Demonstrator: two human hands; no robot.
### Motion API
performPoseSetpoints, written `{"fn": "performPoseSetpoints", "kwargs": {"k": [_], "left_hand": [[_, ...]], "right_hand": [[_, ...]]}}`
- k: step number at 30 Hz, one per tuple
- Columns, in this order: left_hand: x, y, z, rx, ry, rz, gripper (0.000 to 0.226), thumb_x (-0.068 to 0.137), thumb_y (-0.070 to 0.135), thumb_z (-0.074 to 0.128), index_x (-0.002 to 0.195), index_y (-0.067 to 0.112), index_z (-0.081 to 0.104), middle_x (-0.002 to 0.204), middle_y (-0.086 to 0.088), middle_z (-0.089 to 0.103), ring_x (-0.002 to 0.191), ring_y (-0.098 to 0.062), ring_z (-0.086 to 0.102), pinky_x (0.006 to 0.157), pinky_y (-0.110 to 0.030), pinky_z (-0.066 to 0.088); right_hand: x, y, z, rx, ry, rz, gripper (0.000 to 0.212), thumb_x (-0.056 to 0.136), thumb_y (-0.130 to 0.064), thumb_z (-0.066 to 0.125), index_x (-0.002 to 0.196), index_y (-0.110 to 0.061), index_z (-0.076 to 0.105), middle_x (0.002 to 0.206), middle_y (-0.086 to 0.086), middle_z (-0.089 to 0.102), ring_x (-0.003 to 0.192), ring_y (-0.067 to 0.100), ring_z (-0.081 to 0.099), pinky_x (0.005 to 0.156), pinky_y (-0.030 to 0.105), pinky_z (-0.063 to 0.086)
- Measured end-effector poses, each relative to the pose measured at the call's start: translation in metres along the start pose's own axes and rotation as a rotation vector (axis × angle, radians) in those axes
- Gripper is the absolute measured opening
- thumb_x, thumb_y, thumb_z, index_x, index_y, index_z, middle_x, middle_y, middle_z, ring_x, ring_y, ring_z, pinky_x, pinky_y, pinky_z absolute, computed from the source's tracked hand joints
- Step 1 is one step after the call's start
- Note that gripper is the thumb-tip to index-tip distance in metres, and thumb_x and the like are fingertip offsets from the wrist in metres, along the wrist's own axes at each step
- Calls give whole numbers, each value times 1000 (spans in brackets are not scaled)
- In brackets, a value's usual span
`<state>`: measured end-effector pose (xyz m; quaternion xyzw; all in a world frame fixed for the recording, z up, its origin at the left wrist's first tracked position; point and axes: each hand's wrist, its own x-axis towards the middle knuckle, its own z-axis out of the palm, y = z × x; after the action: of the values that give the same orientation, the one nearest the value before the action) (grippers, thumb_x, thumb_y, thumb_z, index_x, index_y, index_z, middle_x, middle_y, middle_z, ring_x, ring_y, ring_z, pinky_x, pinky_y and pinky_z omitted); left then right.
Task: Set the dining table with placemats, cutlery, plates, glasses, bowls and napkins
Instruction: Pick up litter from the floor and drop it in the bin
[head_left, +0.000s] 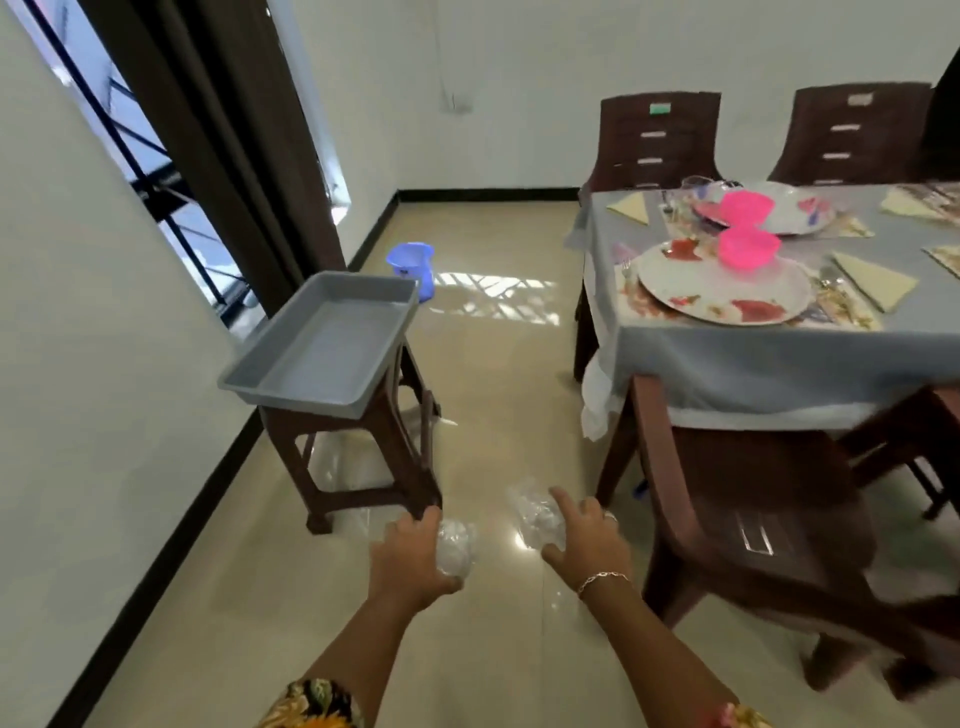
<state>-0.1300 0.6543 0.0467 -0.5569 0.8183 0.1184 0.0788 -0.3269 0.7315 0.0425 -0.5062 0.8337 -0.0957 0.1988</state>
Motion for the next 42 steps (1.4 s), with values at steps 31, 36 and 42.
{"fn": "performPoseSetpoints", "kwargs": {"k": [31,36,42], "left_hand": [[674,25,-197,-316,45,-77,79,66,55,72,129,26,35,123,-7,41,114,-27,46,91,-35,44],[762,66,-235,-302,42,-113,74,68,55,69,125,23,36,121,-7,44,111,-27,51,87,-34,44],[859,94,-261,-322,34,-122,72,71,55,65,127,20,37,120,-4,51,108,-27,57,85,-32,44]], "right_hand": [[667,-98,-167,-71,102,3,45,90,-22,50,132,-36,38,117,5,49,106,26,54,75,32,46],[765,-72,-203,-73,60,-27,46,92,-20,49,134,-35,38,114,6,53,101,26,58,75,31,46],[864,-76,-226,-1,41,-77,44,94,-23,47,136,-32,37,111,10,55,97,29,59,77,33,46]]}}
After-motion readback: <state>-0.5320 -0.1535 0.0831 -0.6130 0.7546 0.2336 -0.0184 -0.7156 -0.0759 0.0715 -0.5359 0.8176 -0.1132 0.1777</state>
